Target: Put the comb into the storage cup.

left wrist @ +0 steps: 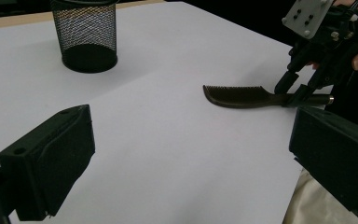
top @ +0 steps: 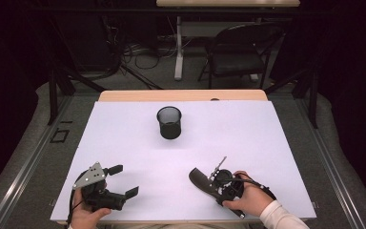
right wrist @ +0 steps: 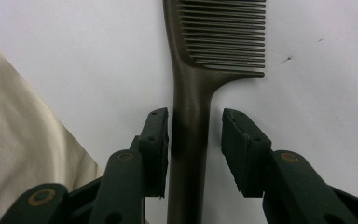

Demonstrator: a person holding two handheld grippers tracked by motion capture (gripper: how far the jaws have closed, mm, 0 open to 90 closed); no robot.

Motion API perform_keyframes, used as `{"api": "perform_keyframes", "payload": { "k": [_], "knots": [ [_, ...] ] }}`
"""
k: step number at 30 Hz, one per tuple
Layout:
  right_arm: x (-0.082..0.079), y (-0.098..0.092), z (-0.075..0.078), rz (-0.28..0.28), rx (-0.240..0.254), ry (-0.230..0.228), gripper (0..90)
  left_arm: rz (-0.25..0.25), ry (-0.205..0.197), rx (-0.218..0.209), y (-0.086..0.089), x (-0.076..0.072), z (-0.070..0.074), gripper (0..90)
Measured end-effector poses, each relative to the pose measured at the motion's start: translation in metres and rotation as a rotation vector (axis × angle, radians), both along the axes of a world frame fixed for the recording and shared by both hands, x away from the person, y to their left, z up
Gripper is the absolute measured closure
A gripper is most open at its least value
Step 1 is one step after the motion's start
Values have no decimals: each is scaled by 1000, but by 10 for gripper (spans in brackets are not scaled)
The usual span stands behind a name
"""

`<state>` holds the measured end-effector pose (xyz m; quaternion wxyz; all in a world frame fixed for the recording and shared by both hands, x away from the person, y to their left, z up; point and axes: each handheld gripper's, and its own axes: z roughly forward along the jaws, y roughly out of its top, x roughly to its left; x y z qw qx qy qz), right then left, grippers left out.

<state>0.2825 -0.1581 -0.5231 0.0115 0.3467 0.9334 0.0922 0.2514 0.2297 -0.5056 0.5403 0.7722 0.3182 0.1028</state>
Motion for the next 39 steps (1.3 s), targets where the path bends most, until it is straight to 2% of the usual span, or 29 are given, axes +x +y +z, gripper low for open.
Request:
{"api": "perform_keyframes", "payload": {
  "k": [28,39],
  "knots": [
    [-1,1,-4,5,-18,2,692,0,-2,2,0,0,0,3],
    [-1,1,-3,-25,-25,24,722,2,-1,1,0,0,0,4]
  ]
}}
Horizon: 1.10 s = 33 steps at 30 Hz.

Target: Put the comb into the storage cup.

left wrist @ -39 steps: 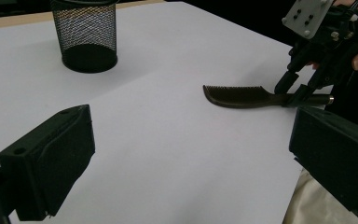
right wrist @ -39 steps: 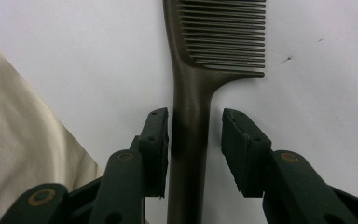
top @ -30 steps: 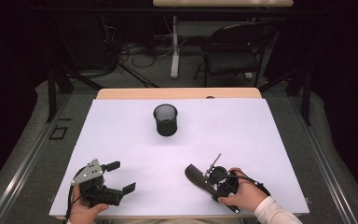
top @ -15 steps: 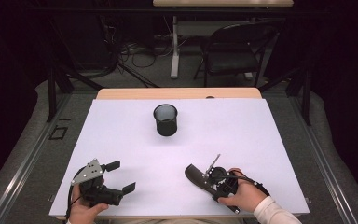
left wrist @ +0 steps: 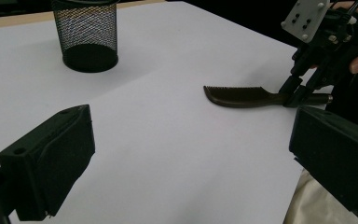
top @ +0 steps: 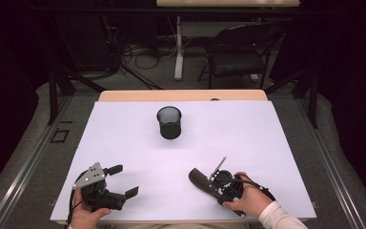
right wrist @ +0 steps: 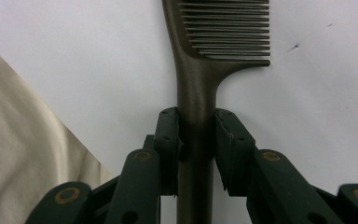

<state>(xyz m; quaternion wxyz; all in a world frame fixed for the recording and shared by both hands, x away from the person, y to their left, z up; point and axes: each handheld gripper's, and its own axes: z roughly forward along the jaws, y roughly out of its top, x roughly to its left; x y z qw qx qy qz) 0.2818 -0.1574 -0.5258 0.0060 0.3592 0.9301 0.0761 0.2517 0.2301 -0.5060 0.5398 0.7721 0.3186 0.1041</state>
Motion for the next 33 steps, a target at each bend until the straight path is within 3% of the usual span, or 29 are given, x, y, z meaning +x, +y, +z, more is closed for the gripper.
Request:
{"api": "perform_keyframes", "payload": {
  "k": [31,33],
  "knots": [
    [-2,0,4,-9,19,-15,727,1,1,1,0,0,0,4],
    [-2,0,4,-11,25,-34,728,1,0,1,0,0,0,4]
  ]
}}
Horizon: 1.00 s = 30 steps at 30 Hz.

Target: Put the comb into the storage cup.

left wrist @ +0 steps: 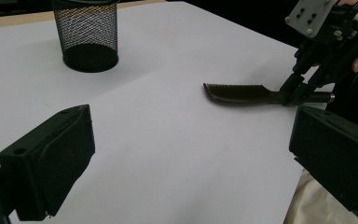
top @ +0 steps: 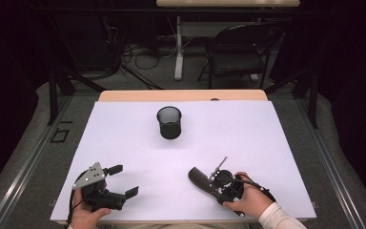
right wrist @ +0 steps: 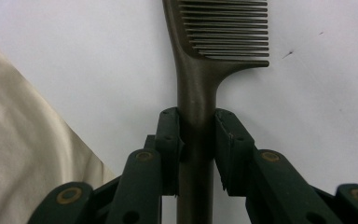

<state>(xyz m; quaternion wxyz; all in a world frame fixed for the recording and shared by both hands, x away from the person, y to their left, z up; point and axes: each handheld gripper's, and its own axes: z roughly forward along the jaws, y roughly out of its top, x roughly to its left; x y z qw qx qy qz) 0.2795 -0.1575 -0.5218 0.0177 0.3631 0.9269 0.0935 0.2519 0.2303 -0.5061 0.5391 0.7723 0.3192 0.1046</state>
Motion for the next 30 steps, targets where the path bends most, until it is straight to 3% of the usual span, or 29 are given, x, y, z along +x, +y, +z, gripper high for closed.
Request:
{"api": "perform_keyframes", "payload": {
  "k": [20,27,30],
  "knots": [
    [1,0,12,-11,52,-33,728,-3,4,-6,0,1,-1,3],
    [1,0,13,-10,83,-58,728,-3,5,-7,0,1,-1,4],
    [2,-1,16,-7,105,-91,727,-2,6,-7,0,1,-1,4]
  ]
}}
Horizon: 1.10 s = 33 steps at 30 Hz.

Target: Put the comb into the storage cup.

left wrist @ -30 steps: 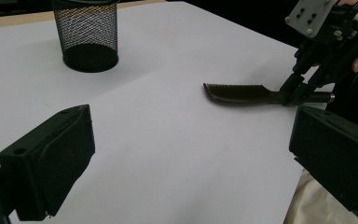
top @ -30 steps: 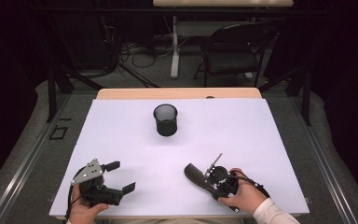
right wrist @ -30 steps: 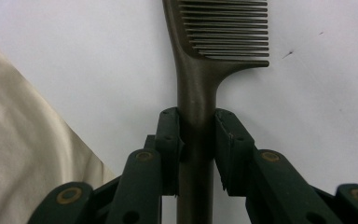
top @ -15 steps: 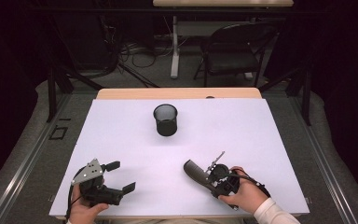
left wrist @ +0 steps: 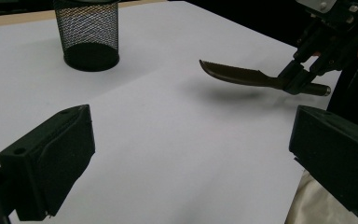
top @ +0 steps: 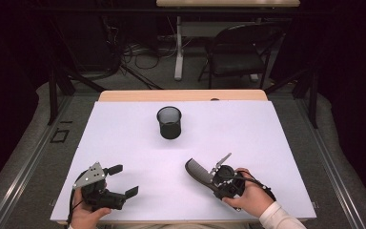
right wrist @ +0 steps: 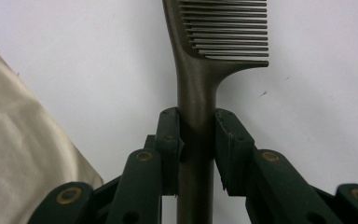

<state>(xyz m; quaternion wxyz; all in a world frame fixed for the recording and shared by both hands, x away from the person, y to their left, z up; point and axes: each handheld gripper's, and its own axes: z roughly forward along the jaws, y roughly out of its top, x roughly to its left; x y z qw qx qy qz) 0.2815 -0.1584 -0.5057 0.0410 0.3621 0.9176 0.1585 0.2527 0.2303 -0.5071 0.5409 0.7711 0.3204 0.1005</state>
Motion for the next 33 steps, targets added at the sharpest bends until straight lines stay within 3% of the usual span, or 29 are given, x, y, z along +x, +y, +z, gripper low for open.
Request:
{"api": "perform_keyframes", "payload": {
  "k": [12,33],
  "knots": [
    [0,3,7,8,51,-78,728,-1,-3,2,0,0,0,3],
    [1,5,15,14,118,-146,728,9,-4,1,1,0,0,4]
  ]
}}
